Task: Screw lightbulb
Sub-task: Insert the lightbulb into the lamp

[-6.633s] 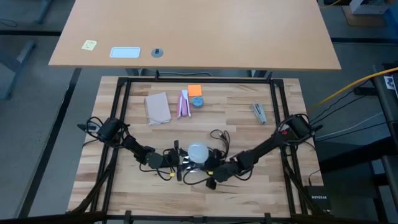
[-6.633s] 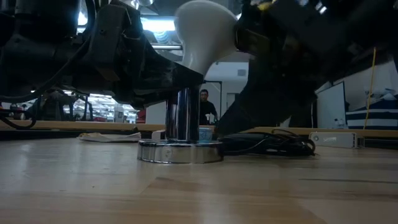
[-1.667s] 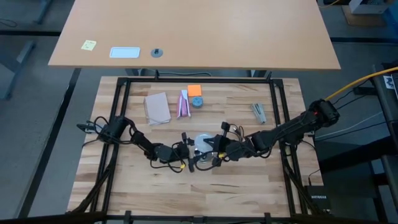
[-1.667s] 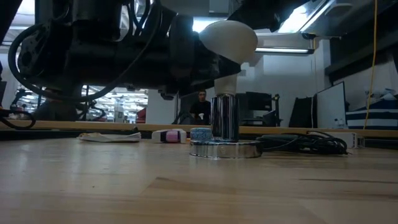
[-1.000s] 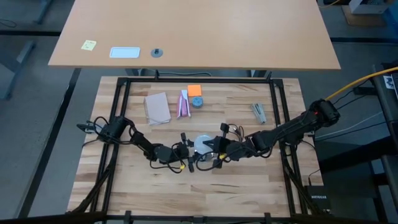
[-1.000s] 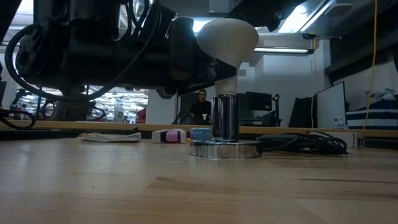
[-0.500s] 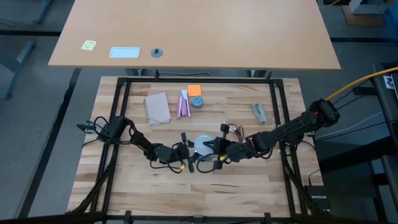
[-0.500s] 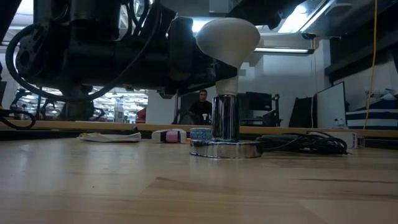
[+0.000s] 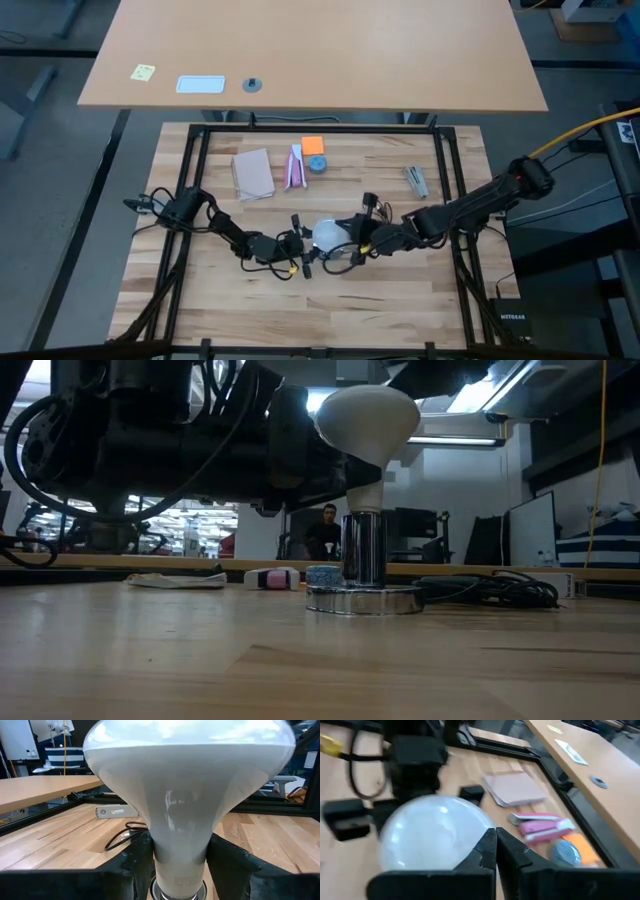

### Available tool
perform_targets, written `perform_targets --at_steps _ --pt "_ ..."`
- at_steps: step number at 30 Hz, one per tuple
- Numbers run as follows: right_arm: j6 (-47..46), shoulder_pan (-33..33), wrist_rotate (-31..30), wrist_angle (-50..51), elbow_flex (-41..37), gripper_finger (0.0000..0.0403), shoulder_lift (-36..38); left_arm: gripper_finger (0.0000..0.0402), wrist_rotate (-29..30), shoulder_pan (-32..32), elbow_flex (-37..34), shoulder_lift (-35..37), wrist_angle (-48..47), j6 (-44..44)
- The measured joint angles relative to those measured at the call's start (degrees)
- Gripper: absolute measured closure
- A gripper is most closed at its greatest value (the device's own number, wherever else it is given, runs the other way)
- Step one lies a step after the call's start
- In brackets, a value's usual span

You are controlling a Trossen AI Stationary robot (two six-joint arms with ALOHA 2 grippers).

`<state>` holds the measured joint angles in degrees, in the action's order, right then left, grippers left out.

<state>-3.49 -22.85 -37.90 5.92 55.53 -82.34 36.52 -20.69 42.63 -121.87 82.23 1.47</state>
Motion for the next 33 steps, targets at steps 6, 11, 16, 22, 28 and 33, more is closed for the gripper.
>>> perform_targets --at_steps 6,11,16,22,28,33 --pt "-11.1 0.0 -0.6 12.2 0.2 0.0398 -0.7 0.0246 0.2 -0.1 0.0 0.0 -0.3 -0.2" --pt "-19.9 0.0 -0.4 14.0 -3.6 0.0398 -4.8 0.0245 0.3 -0.1 0.0 0.0 -0.5 -0.2" --pt "-24.1 0.0 4.6 11.8 -7.2 0.0398 -7.8 0.0245 0.3 -0.1 0.0 0.0 -0.5 -0.2" --pt "-22.5 -0.1 6.9 12.1 -7.3 0.0398 -1.2 0.0245 0.3 -0.1 0.0 0.0 -0.6 -1.4" --pt "-10.5 -0.2 7.1 13.8 -7.3 0.0398 15.3 0.0245 0.3 -0.1 0.0 0.0 -0.6 -1.5" --pt "0.6 -0.1 11.0 20.5 -7.2 0.0398 32.8 0.0245 0.3 -0.1 0.0 0.0 -0.6 -1.5"
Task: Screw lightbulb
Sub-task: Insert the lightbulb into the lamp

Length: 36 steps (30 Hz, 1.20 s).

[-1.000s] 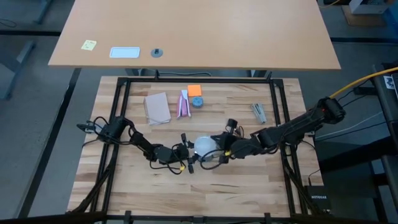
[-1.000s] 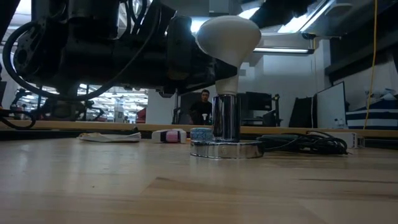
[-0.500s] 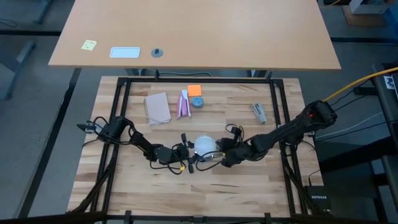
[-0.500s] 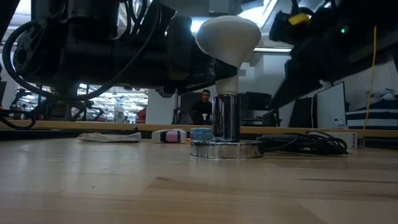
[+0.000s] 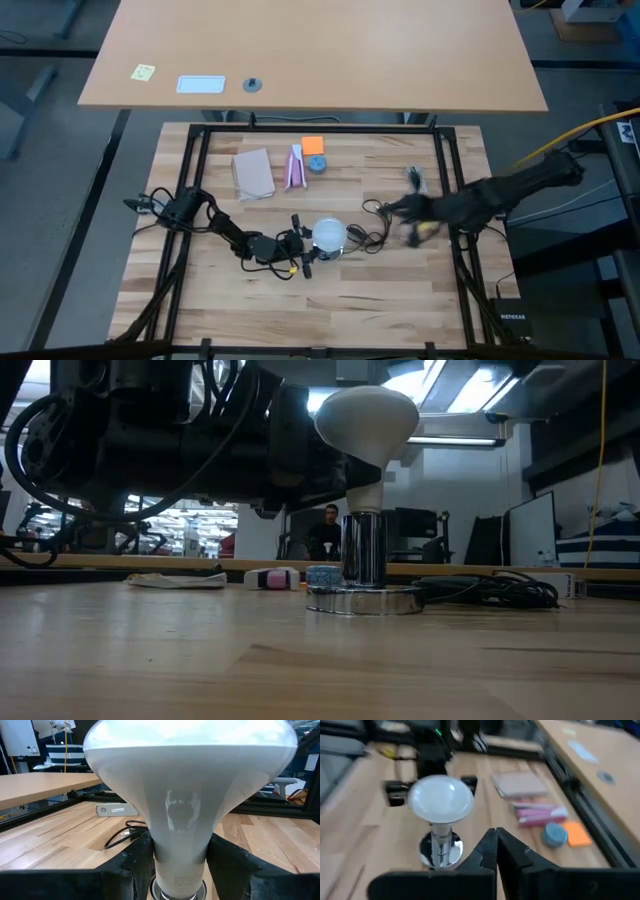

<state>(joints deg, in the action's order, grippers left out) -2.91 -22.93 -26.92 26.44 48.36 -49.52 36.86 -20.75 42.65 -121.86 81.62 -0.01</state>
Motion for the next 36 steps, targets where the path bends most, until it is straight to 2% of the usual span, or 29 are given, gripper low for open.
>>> perform_targets --at_steps 3,5,8,11,14,16,21,23,26,29,36 --pt "1.0 0.1 0.3 4.7 0.0 0.0398 8.6 0.0245 0.0 0.0 0.0 0.0 0.0 -1.4" --pt "-0.7 0.1 -1.8 6.9 0.0 0.0397 12.6 0.0245 0.1 0.0 0.0 0.0 -0.1 -3.1" --pt "-1.7 0.1 -5.0 10.3 -0.7 0.0397 15.8 0.0245 0.2 0.0 0.0 0.0 0.0 -5.2" --pt "-1.6 0.1 -6.3 13.0 -5.0 0.0397 16.6 0.0245 0.2 0.0 0.0 -0.1 0.0 -6.0" --pt "-5.1 0.1 -5.9 8.9 -13.7 0.0397 16.4 0.0245 0.2 0.0 0.0 -0.1 0.0 -5.6" --pt "-8.5 0.1 -4.3 -2.2 -21.5 0.0397 15.1 0.0245 0.2 0.0 0.0 -0.1 0.0 -5.3" --pt "-8.9 0.1 -3.0 -45.6 -39.8 0.0397 5.7 0.0245 0.0 0.0 0.0 -0.1 -0.1 -4.3" --pt "-11.0 0.1 -6.4 -55.2 -43.0 0.0397 0.6 0.0245 0.0 0.0 0.0 -0.1 -0.3 -4.3" --pt "-16.9 0.1 -10.1 -57.1 -43.0 0.0397 -7.9 0.0245 -0.2 0.0 0.0 -0.1 -0.8 -4.4" --pt "-20.7 0.1 -8.1 -57.6 -39.6 0.0397 -17.1 0.0245 -0.2 0.0 0.0 -0.1 -1.4 -4.5" --pt "-19.9 0.1 -5.9 -57.8 -27.0 0.0397 -37.1 0.0245 -0.2 0.0 0.0 0.0 -1.7 -4.5"
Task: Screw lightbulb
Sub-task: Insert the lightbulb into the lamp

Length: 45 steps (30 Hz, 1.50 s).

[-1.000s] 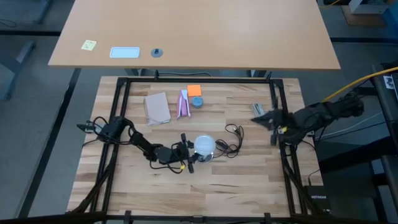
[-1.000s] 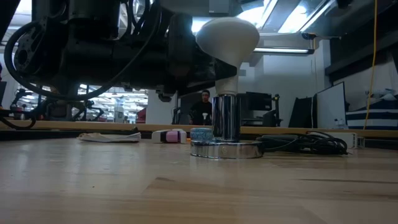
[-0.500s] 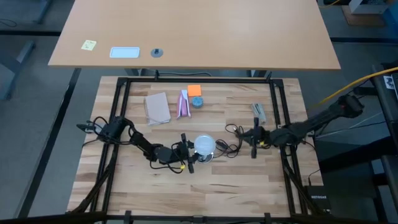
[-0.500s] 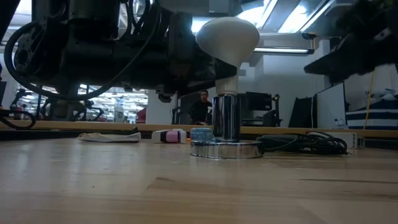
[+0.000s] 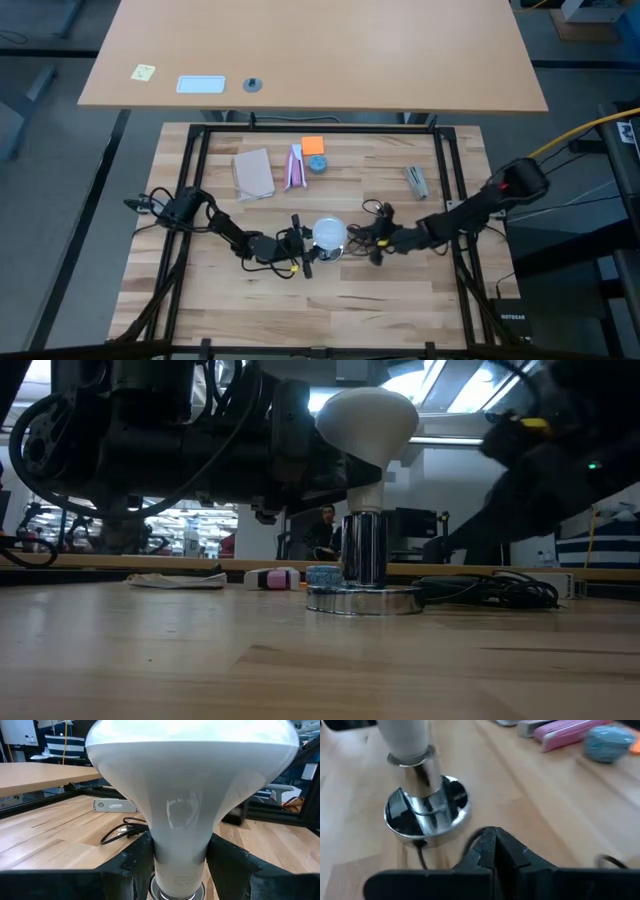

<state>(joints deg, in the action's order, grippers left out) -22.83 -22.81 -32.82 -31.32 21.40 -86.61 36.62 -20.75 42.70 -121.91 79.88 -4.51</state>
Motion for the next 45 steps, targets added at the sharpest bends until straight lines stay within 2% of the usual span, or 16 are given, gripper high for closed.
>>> perform_targets --at_steps 4,12,24,35,45 --pt "0.1 0.0 4.1 0.0 6.2 0.0397 -7.5 0.0245 0.0 0.0 0.0 0.0 -0.1 0.0" --pt "-2.6 1.2 4.3 1.3 11.6 0.0397 -15.3 0.0245 0.0 0.0 0.0 0.0 -0.2 0.0" --pt "-4.3 2.0 -0.6 2.2 11.6 0.0398 -16.1 0.0245 0.0 0.0 -0.1 0.0 -0.3 0.0" --pt "-4.5 3.4 9.2 3.0 11.6 0.0398 -16.1 0.0245 0.0 0.0 -0.1 0.0 -0.4 0.0" --pt "-10.5 -2.4 11.3 2.1 11.6 0.0398 -16.1 0.0245 0.0 0.5 -0.1 0.0 -0.4 1.7"
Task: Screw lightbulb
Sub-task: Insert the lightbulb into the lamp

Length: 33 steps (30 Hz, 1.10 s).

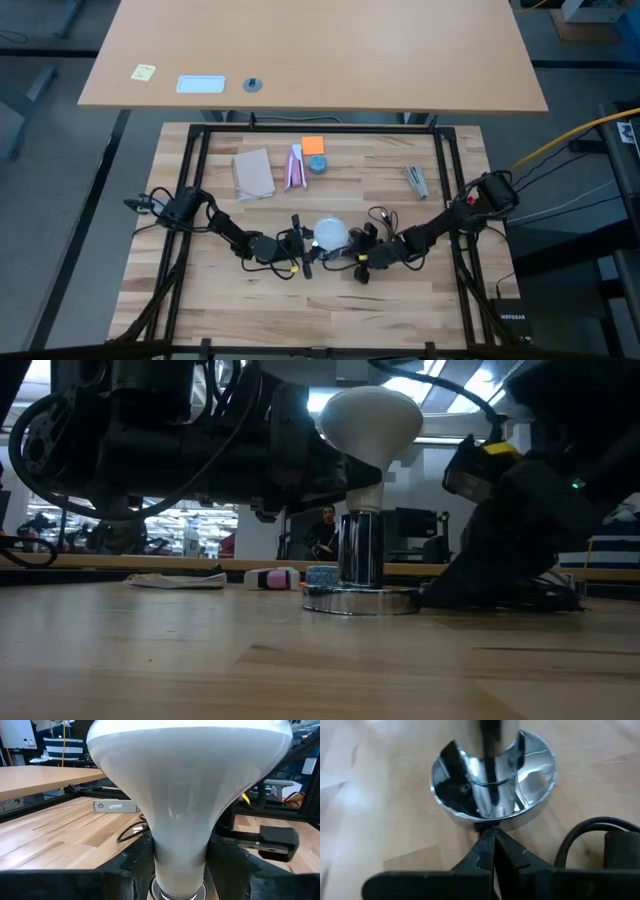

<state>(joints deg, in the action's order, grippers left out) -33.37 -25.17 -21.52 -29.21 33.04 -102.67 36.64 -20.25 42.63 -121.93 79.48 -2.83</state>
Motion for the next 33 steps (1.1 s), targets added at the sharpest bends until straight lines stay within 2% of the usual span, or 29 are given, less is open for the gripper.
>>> perform_targets --at_steps 7,14,21,30,33 --pt "1.0 -2.0 -1.5 0.2 3.7 0.0398 0.0 0.0245 0.2 0.0 0.0 0.0 -0.4 -0.1" --pt "6.2 -1.8 -9.2 1.3 5.7 0.0398 0.6 0.0245 0.6 -0.9 0.0 0.0 -0.6 -0.1" --pt "6.5 -1.8 -13.0 7.3 5.7 0.0398 4.8 0.0245 1.4 -1.8 0.0 0.0 -1.0 0.3" --pt "10.1 -1.8 -19.3 9.4 5.7 0.0398 10.9 0.0245 1.9 -2.7 0.0 0.0 -2.1 1.3" --pt "10.9 -1.8 -19.6 10.7 5.7 0.0398 11.5 0.0245 2.0 -2.9 0.0 0.0 -2.2 1.3"
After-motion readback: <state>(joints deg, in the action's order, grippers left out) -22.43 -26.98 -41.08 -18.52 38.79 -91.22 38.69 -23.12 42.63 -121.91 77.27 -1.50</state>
